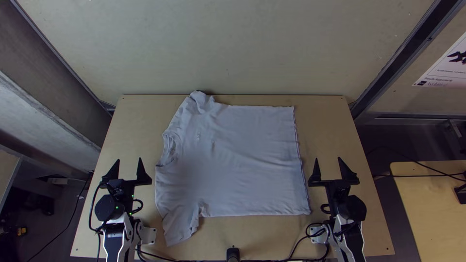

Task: Fold the t-shirt

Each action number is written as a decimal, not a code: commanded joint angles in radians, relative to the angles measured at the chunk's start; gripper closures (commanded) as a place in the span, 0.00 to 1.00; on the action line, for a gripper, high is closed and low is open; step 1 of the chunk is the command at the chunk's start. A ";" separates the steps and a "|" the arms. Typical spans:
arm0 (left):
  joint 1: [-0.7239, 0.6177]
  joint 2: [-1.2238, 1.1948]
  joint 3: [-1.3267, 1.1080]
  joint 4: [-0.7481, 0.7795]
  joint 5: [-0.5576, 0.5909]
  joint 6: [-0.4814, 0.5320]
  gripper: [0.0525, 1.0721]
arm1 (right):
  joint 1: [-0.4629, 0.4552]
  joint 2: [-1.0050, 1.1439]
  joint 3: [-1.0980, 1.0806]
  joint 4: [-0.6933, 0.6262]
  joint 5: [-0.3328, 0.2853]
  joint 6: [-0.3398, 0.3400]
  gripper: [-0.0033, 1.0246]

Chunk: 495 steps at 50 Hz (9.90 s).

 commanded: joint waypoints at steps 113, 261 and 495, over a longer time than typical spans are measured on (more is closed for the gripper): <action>-0.109 0.871 0.953 0.046 0.048 -0.032 0.04 | -0.006 0.892 0.968 0.033 0.016 0.047 0.04; -0.237 2.423 2.240 -0.558 0.084 -0.172 0.98 | -0.049 2.250 2.016 -0.744 -0.101 0.470 0.06; -0.195 1.233 1.013 -0.708 0.140 -0.181 0.04 | -0.059 1.530 1.221 -0.718 -0.151 0.437 0.03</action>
